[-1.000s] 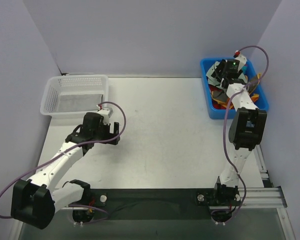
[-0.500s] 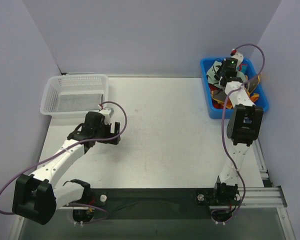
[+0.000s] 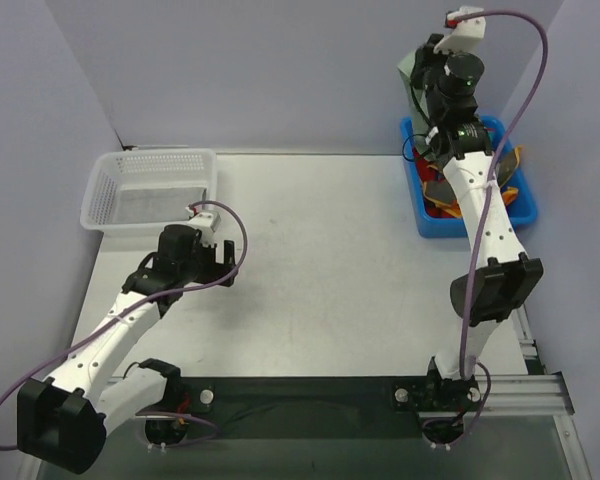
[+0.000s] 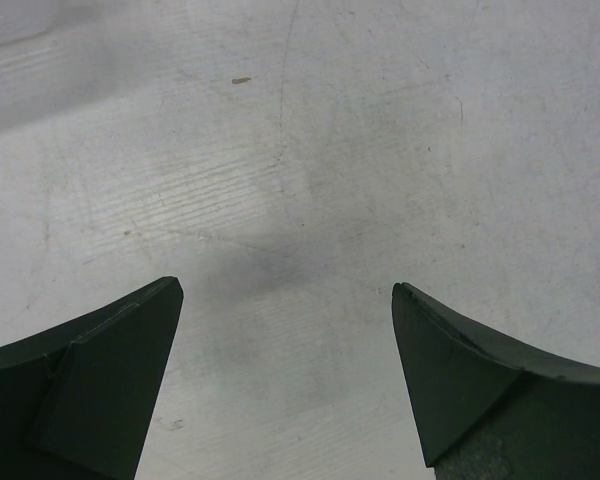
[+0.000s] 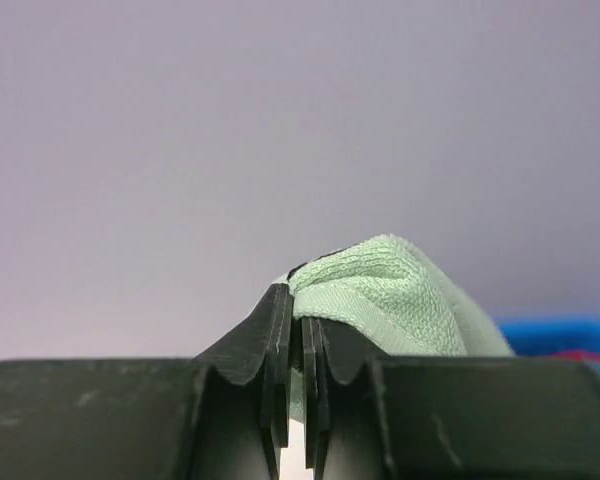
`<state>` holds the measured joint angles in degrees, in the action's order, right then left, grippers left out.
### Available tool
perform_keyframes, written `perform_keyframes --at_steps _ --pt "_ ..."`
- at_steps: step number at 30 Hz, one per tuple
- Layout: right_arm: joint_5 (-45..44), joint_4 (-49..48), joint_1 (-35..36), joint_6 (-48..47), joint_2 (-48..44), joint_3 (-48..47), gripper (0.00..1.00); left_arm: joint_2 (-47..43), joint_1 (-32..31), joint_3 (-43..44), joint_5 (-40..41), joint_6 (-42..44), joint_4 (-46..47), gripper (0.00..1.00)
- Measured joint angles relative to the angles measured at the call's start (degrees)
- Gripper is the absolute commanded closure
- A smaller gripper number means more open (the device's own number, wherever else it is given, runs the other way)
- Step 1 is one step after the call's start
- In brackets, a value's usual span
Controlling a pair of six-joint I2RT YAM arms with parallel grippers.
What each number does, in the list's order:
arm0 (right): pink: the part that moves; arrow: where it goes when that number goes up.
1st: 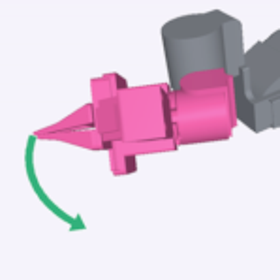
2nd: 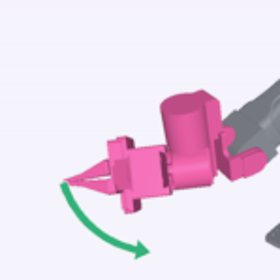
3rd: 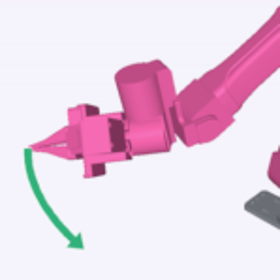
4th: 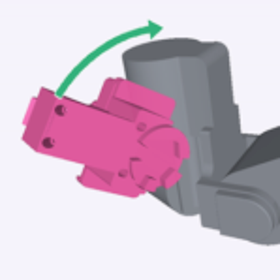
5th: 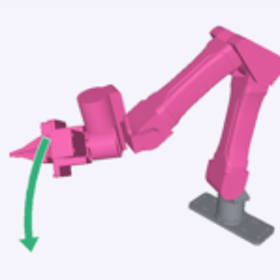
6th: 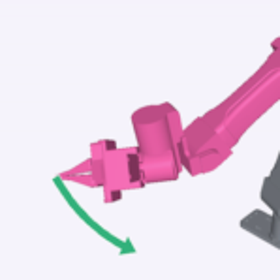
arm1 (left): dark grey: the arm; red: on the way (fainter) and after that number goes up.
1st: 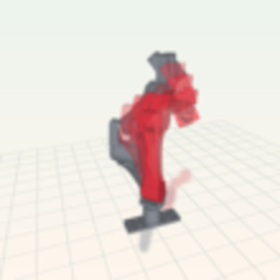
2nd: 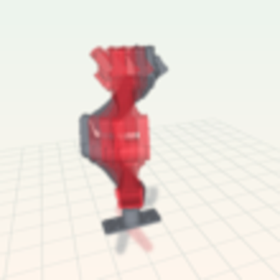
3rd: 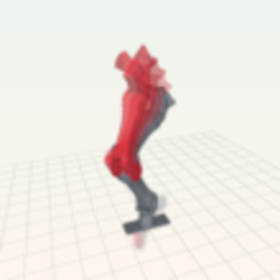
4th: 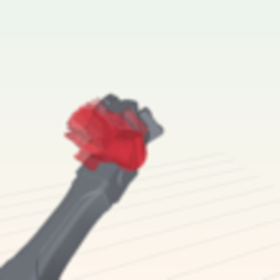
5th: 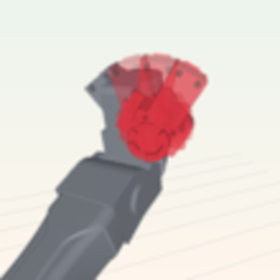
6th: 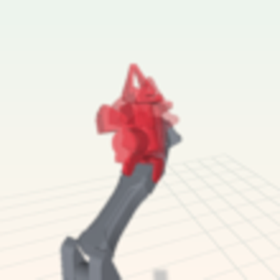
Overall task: Fold and stack the towels
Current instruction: Grab crumpled towel, then move the towel to the center of the board
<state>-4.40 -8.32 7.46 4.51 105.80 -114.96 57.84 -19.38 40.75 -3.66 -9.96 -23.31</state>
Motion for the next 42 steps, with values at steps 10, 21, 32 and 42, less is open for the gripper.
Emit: perform_keyframes --at_steps 10,21,32,42 --pt "3.87 -4.46 14.45 -5.22 -11.21 -5.4 1.0 -4.59 0.0 0.0 2.14 -0.48 0.0 0.03" --pt "11.98 0.98 31.8 4.9 -32.26 49.2 1.0 -7.61 0.0 -0.42 6.27 -1.99 0.02 0.04" --pt "25.33 24.44 50.36 18.12 -40.81 72.02 0.35 -9.35 -0.02 -1.05 9.18 -7.15 0.68 0.11" --pt "17.99 28.81 42.71 15.41 -41.57 65.96 0.3 2.29 -8.94 -1.33 6.84 -15.56 3.13 0.1"
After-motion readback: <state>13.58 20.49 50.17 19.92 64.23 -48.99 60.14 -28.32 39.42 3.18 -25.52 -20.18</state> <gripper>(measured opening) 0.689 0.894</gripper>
